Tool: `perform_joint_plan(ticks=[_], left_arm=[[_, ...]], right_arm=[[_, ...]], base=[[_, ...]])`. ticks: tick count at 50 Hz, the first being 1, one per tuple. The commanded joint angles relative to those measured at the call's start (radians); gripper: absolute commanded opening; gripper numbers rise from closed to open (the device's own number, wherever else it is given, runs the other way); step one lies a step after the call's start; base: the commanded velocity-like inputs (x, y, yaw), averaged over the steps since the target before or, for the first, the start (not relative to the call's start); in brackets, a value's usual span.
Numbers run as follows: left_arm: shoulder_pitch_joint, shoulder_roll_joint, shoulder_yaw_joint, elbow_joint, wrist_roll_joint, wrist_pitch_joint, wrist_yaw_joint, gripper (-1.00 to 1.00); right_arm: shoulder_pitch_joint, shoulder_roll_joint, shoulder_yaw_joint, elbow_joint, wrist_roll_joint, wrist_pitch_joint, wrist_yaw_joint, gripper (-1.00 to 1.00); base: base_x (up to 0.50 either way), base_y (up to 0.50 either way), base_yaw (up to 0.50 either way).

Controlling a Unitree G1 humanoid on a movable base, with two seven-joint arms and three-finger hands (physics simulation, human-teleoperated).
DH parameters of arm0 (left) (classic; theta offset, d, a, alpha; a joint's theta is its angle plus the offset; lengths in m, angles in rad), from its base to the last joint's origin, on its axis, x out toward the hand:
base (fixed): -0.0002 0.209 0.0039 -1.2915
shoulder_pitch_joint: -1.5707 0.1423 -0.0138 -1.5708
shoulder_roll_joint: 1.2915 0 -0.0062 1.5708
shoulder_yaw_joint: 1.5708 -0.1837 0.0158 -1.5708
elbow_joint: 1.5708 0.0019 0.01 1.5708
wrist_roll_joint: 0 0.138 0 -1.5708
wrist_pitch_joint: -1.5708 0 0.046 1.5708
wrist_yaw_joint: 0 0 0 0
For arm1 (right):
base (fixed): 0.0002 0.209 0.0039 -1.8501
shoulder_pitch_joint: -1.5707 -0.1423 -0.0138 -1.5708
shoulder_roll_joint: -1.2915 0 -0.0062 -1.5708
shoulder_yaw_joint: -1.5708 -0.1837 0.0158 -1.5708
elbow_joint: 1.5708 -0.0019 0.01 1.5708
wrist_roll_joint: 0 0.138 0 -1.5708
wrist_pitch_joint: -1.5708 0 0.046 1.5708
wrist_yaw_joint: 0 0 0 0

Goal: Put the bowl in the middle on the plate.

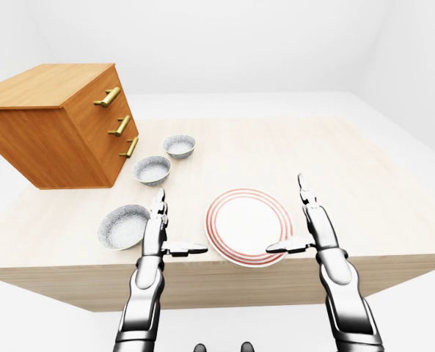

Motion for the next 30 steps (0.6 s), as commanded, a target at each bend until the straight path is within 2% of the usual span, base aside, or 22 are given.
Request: perform_joint_plan(ticks=[1,4,15,20,21,22,24,25,27,30], left_arm=[[-0.016,0.002,0.005,0.045,0.0,-0.025,0.003,1.0],[-0.018,0.002,0.004,0.057,0.003,-0.034,0.006,1.0],[-0.021,0.002,0.003,0.067,0.007,-0.044,0.014,1.0],[-0.008,-0.001,-0.001,0.033,0.005,-0.022,0.014,1.0],[-0.012,-0.001,0.001,0.041,0.003,-0.025,0.014,1.0],[-0.025,0.001,0.006,0.074,0.0,-0.044,0.016,1.0],[-0.027,0.002,0.007,0.081,-0.001,-0.048,0.018,1.0],[-0.027,0.002,0.006,0.079,0.0,-0.047,0.019,1.0],[-0.033,0.004,0.008,0.101,-0.001,-0.064,0.02,1.0],[-0.028,0.004,0.007,0.092,0.0,-0.059,0.02,1.0]], right_arm=[[0.029,-0.04,-0.09,-0.069,-0.038,0.0,0.072,1.0],[0.049,-0.048,-0.154,-0.068,-0.025,0.0,0.092,1.0],[0.049,-0.082,-0.297,-0.07,-0.03,0.0,0.143,1.0],[0.049,-0.096,-0.353,-0.031,-0.008,0.0,0.14,1.0],[0.055,-0.095,-0.357,-0.006,-0.006,-0.023,0.132,1.0],[0.073,-0.087,-0.366,0.02,0.004,-0.055,0.119,1.0],[0.084,-0.087,-0.376,0.048,0.008,-0.085,0.109,1.0],[0.086,-0.09,-0.383,0.053,0.01,-0.088,0.107,1.0],[0.084,-0.099,-0.402,0.046,0.019,-0.076,0.113,1.0],[0.061,-0.137,-0.449,0.059,0.042,-0.064,0.122,1.0]], base=[[0.0,0.0,0.0],[0.0,0.0,0.0],[0.0,0.0,0.0],[0.0,0.0,0.0],[0.0,0.0,0.0],[0.0,0.0,0.0],[0.0,0.0,0.0],[0.0,0.0,0.0],[0.0,0.0,0.0],[0.0,0.0,0.0]])
